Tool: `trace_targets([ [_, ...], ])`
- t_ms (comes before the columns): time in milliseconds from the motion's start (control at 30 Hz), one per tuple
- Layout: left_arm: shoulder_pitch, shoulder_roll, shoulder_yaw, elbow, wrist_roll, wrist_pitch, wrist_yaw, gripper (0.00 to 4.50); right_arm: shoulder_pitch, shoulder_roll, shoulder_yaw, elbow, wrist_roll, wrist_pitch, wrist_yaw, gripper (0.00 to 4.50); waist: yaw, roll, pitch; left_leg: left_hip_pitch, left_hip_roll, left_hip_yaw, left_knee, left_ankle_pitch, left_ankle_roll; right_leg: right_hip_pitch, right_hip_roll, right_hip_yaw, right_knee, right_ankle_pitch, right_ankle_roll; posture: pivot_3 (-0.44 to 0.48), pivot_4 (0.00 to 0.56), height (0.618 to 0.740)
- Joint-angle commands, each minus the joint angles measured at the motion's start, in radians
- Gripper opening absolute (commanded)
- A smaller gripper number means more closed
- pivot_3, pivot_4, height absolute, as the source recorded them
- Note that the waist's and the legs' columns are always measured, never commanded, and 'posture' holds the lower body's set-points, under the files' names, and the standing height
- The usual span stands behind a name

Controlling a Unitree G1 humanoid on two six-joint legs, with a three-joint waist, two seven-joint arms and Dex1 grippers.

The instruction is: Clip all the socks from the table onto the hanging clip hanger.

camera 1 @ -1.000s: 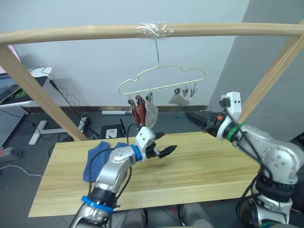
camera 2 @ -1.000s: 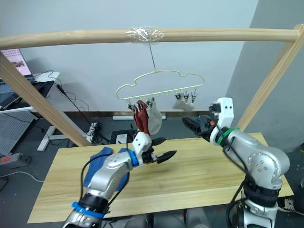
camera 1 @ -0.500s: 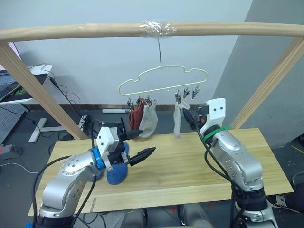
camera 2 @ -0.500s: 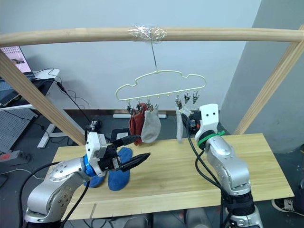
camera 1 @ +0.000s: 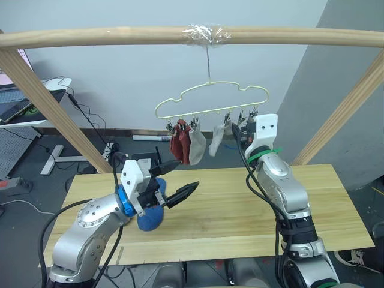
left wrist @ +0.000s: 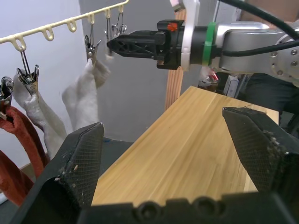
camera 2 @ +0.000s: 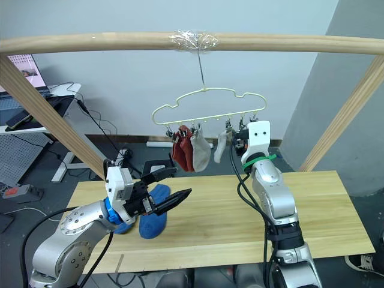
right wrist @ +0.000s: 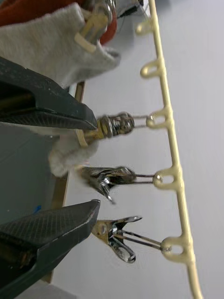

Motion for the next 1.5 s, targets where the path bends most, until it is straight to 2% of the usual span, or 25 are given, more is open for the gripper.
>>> trace_targets([
  [33,0.008,0.006,0.019,-0.036,-0.02,-0.019,0.003,4.5,-0.044,0.021,-0.036,0.024,-0.007,-0.035,-0.024,2.46,0.001,0.0,0.0,0.0,0.0,0.0,0.0,0.0,0.0,0.0,0.0,0.0,0.0,0.0,0.0,0.057,0.144,0.74],
  [500,0.005,0.019,0.013,-0.05,-0.031,-0.007,0.01,4.5,-0.122,0.071,-0.066,0.146,-0.012,-0.106,-0.031,2.46,0.012,0.0,0.0,0.0,0.0,0.0,0.0,0.0,0.0,0.0,0.0,0.0,0.0,0.002,-0.003,0.073,0.126,0.74],
  [867,-0.003,0.026,0.005,-0.06,-0.036,-0.001,0.022,4.5,-0.136,0.086,-0.068,0.176,-0.01,-0.128,-0.03,2.46,0.013,0.0,0.0,0.0,0.0,0.0,0.0,0.0,0.0,0.0,0.0,0.0,0.001,0.003,-0.005,0.081,0.112,0.74],
  [1500,-0.01,0.017,-0.018,-0.068,-0.033,0.002,0.04,4.5,-0.165,0.106,-0.074,0.207,0.002,-0.141,-0.019,2.46,0.014,0.0,-0.001,0.001,0.0,0.0,0.0,0.0,0.0,0.0,0.0,0.0,0.001,0.003,-0.005,0.084,0.12,0.74],
])
